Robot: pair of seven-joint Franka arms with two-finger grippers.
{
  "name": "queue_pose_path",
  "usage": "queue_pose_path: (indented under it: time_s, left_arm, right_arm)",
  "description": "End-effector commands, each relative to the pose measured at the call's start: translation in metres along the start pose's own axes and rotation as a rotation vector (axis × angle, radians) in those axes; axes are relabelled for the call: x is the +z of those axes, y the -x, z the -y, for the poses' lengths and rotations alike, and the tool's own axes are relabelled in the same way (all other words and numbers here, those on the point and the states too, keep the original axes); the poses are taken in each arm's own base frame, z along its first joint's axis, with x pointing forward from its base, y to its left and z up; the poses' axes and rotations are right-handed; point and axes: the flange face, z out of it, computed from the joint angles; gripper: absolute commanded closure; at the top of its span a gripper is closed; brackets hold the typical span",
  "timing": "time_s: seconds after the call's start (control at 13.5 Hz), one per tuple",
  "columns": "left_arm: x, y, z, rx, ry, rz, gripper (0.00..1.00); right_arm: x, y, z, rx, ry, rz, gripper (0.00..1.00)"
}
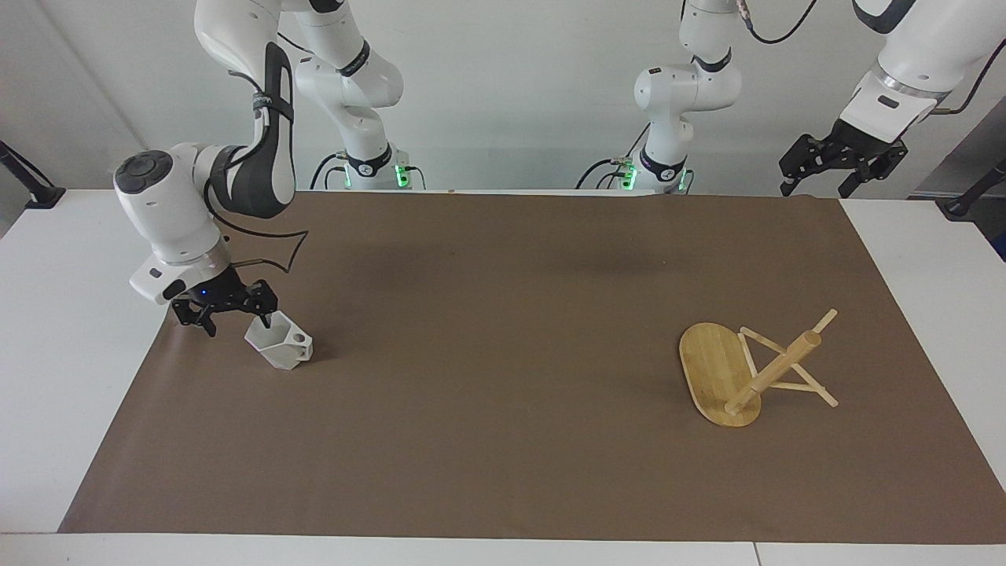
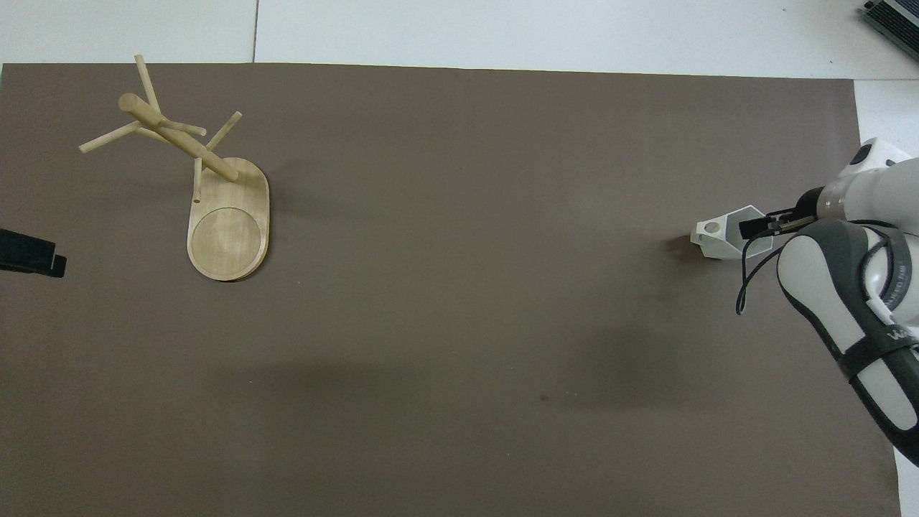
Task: Hang cup on rack
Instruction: 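Reach the right gripper to the white cup and grasp its rim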
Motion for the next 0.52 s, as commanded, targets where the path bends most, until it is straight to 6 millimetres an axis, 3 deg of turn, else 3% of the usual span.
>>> queue_pose_path:
  time_s: [0.0,0.22,0.44]
  left_arm:
    - [-0.0014,0.0082,0.001,-0.01,-0.008,0.005,0.0]
    - [-0.0014,0.0082,0.001,-0.01,-0.008,0.005,0.0]
    - [-0.0014,0.0082,0.001,-0.01,-0.008,0.005,0.0]
  right_arm:
    - [0.001,0.0052,0.0034,0.027,-0.001,-0.008,0.0]
    - [0.0067,0.0137,0.0029,0.054,-0.009,0.013,0.01]
    - [0.005,0.013,0.0036,0.074,-0.008,0.014,0.2]
